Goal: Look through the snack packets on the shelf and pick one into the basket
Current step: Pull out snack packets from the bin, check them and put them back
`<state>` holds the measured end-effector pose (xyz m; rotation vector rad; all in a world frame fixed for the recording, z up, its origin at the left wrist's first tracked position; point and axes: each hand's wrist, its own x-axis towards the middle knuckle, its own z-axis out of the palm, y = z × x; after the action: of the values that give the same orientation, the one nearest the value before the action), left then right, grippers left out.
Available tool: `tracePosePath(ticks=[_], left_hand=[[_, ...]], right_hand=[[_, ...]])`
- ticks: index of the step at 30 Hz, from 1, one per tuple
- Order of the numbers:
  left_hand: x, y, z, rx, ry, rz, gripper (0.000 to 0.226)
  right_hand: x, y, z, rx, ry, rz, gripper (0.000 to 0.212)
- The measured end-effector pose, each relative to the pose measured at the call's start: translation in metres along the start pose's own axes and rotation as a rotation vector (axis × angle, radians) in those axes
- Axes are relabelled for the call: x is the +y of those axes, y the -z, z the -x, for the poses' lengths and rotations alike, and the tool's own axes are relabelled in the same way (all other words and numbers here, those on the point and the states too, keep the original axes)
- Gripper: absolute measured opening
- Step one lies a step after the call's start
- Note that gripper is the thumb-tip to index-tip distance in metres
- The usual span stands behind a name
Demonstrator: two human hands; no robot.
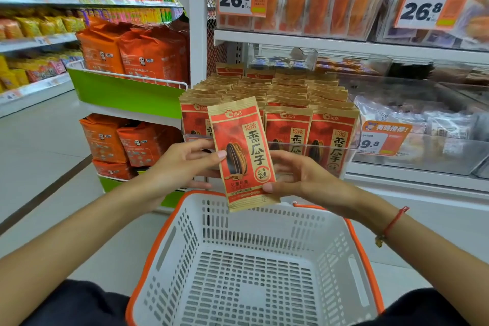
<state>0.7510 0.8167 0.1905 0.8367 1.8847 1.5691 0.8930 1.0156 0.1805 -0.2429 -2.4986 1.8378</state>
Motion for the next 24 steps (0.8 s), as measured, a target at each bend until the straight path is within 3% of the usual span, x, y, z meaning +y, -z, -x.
tracePosePath(ticks=[10, 24], left_hand=[[0.0002, -0.0048, -0.0026, -0.020, 0.002, -0.016, 0.027], [-0.0002, -0.0100, 0.0001, -0.034, -0.033, 0.035, 0.027]], right_hand=[[0.0063, 0.0078, -0.0008, -0.062, -0.014, -0.053, 0.057], [-0.0013, 0.0042, 0.0036, 0.009, -0.026, -0.067, 0.055]])
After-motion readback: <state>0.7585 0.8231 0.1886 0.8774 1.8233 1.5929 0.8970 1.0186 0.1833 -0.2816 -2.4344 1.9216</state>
